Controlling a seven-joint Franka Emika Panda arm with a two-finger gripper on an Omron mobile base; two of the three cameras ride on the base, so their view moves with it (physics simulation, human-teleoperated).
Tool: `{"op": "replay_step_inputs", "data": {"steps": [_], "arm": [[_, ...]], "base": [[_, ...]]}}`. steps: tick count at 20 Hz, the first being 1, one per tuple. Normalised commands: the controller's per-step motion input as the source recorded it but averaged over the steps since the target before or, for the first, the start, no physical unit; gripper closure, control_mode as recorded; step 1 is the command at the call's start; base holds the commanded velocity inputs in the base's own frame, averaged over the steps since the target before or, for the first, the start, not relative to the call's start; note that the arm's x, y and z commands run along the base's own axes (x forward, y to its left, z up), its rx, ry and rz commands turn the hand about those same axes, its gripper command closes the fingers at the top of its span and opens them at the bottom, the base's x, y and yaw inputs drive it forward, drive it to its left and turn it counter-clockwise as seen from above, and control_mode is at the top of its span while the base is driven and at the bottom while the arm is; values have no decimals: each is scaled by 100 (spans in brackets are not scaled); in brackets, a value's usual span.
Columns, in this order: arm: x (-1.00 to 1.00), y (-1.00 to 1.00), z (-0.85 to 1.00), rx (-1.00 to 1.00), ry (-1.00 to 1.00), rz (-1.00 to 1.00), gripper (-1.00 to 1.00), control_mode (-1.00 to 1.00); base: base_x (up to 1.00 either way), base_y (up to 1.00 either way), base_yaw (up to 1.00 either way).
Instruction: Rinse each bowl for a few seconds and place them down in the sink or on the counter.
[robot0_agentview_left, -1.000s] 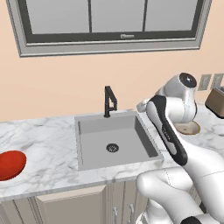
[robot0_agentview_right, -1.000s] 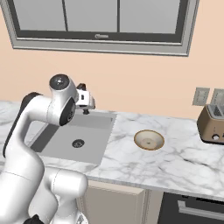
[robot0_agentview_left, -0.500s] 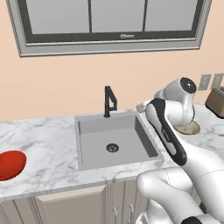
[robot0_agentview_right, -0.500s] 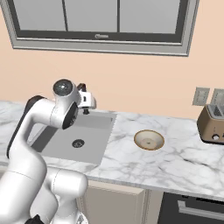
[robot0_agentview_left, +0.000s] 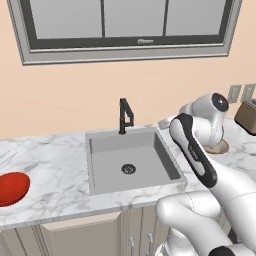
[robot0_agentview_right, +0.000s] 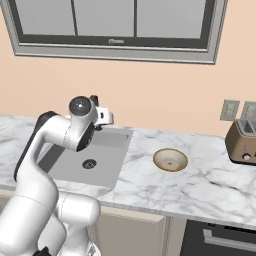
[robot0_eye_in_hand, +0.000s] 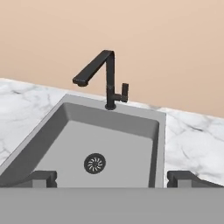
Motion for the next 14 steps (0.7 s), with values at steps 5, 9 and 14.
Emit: {"op": "replay_step_inputs", "data": {"steps": [5, 9, 14], "arm": [[12, -1, -9, 1, -6, 4, -100, -100], [13, 0, -11, 1, -7, 4, -100, -100], [15, -1, -9, 1, -8, 6, -100, -100]], "base": [[0, 0, 0], [0, 0, 0], [0, 0, 0]]}}
